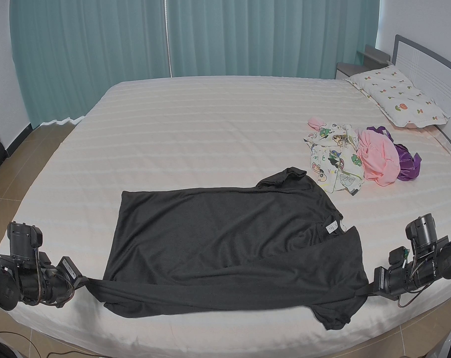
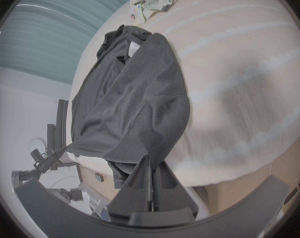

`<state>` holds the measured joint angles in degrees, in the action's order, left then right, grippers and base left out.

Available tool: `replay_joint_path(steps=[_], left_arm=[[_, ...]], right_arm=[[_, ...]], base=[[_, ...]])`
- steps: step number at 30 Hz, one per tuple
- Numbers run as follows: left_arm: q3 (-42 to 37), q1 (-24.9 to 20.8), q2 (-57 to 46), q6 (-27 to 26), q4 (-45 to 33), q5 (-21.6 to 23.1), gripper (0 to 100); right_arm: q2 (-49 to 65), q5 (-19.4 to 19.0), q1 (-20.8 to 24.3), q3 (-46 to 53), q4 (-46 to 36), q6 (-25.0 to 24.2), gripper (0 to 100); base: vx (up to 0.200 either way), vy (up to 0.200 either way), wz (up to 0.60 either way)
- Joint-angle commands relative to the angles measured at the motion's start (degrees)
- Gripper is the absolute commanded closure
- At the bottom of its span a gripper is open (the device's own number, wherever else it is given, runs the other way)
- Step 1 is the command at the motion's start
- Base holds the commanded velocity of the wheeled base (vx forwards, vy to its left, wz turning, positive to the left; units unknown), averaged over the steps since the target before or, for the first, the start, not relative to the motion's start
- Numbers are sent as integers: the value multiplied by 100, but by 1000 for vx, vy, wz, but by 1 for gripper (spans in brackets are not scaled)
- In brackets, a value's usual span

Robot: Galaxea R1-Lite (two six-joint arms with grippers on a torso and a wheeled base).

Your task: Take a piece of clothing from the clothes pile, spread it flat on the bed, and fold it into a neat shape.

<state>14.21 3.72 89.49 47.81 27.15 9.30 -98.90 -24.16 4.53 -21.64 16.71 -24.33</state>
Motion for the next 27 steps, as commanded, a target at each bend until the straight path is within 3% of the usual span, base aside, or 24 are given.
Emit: replay_joint_path(steps=[1,4,8,13,23,24,25,27], left_arm=[[-33,-20,-424,-387,-729,1,100],[38,-20,-564,-624,-1247,10,100],[-15,-20,-591,-721,-1344,10,100],[-59,-20,-547,-949,-1520,10,100],[-59,-47,-520,-1424,-2135,28,100],[-68,-55,-520,-1468,-2170,28,100],[-59,-73,-520,-1494,-2196,37,0],[-42,-82,-520,-1503,-2258,37,0]], right_arm=[[354,-62,-93,-25,-467,350,100],[345,-54,-93,-42,-634,482,100],[354,-54,-84,-86,-1021,667,100],[345,-1,-93,-447,-2005,983,100],[3,201,-137,-438,-2058,1291,100],[11,201,-137,-455,-2084,1291,0],[11,210,-128,-464,-2093,1282,0],[46,201,-137,-482,-2040,1256,0]], base=[[0,0,0],[0,0,0],[0,0,0],[0,0,0],[0,0,0],[0,0,0],[0,0,0],[0,0,0]])
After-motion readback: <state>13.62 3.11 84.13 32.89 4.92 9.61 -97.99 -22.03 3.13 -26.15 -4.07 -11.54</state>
